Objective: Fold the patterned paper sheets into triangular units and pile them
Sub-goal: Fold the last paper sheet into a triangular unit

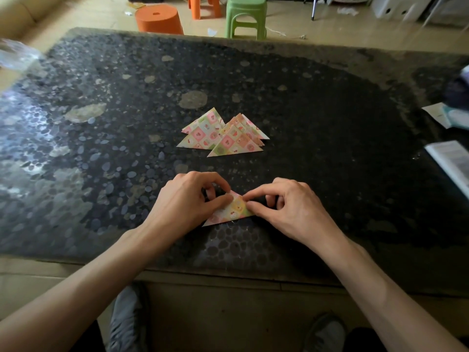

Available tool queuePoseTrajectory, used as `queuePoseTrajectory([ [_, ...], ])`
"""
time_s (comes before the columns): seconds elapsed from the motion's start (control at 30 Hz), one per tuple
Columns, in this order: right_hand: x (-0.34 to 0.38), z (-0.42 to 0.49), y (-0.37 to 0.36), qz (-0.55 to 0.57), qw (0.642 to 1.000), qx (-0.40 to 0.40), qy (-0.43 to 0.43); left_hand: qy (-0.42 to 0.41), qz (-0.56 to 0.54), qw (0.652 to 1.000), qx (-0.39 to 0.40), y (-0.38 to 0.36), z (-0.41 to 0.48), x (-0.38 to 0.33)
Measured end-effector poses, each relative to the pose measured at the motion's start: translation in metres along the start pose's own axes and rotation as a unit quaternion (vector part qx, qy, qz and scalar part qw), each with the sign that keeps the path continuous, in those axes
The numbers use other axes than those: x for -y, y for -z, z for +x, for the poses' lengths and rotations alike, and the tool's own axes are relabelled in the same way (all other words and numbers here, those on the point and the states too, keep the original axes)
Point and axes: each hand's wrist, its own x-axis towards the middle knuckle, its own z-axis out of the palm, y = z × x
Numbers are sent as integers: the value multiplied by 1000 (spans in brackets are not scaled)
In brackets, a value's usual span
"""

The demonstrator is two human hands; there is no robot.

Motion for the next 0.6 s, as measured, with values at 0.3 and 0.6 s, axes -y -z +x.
queuePoseTrajectory([
  [0.3,1,-1,-1,6,1000,-14,-1,-21,14,1000,-4,1,-4,-2],
  [0.6,9,-4,-1,-14,1000,-7,-24,-58,10,998,15,1,-7,-6],
])
